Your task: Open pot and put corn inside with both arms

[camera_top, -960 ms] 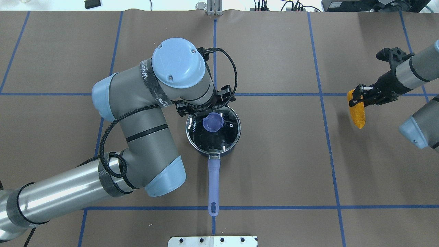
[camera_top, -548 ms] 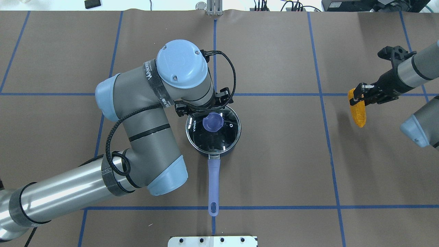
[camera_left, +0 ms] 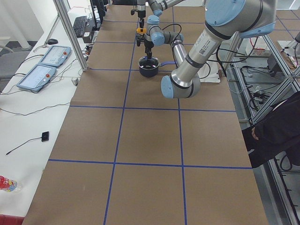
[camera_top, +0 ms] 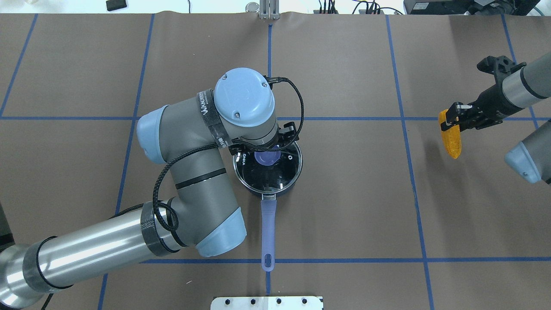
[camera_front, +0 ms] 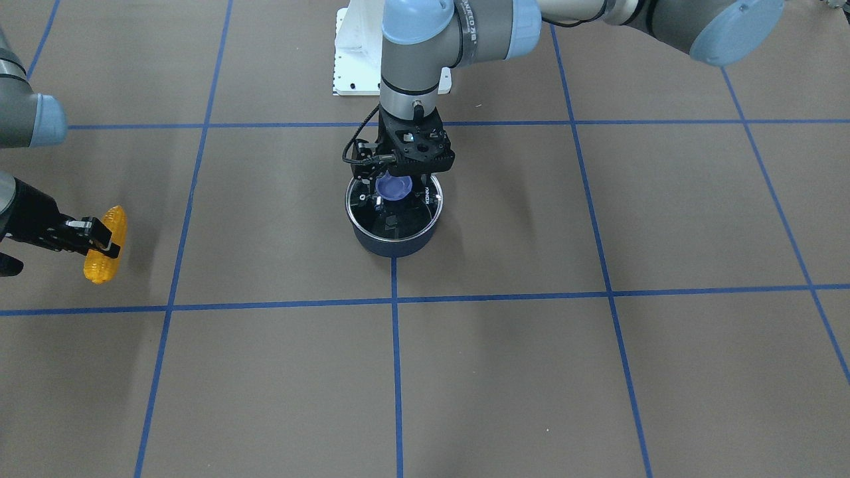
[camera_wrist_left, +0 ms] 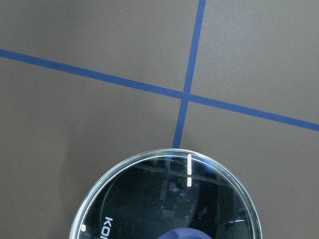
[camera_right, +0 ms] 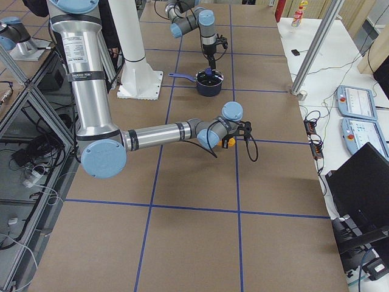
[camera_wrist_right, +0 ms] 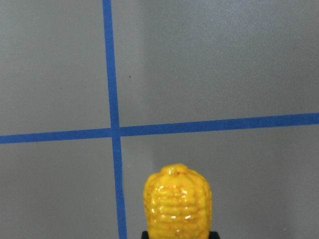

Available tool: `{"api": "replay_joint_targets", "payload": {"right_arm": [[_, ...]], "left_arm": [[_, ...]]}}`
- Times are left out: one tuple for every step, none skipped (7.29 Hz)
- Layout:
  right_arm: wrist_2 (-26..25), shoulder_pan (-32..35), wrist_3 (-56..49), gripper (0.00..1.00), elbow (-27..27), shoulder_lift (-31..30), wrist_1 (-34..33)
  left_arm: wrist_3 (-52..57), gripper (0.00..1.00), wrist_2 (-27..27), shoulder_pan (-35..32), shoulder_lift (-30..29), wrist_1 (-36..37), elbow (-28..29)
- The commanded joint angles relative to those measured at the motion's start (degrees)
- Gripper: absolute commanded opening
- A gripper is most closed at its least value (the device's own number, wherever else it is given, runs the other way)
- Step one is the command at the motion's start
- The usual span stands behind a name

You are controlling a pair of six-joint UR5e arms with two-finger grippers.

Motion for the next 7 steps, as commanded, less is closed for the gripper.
{"api": "replay_joint_targets", "payload": {"right_arm": [[0.04, 0.06, 0.02, 0.31, -0.01, 0.0, 0.05], [0.04, 0.06, 0.02, 0.31, -0.01, 0.0, 0.05], [0.04, 0.14, 0.02, 0.31, 0.07, 0.0, 0.05], [0.04, 0.23, -0.07, 0.31, 0.07, 0.0, 0.05], [0.04, 0.23, 0.02, 0.31, -0.01, 0.0, 0.05], [0.04, 0.23, -0.07, 0.32, -0.01, 0.0, 0.05], [0.04, 0.23, -0.07, 0.32, -0.01, 0.0, 0.05]], "left_arm": [[0.09, 0.98, 0.62, 0.48, -0.23, -0.03, 0.79], [0.35, 0.97, 0.62, 0.48, -0.06, -0.12, 0.87], [1.4, 0.94, 0.62, 0.48, 0.12, -0.03, 0.87], [1.41, 0.88, 0.53, 0.48, 0.21, -0.03, 0.87], [1.41, 0.84, 0.53, 0.48, 0.12, -0.12, 0.79], [1.41, 0.8, 0.44, 0.48, 0.03, -0.03, 0.79], [1.32, 0.74, 0.44, 0.48, -0.06, -0.03, 0.79]]}}
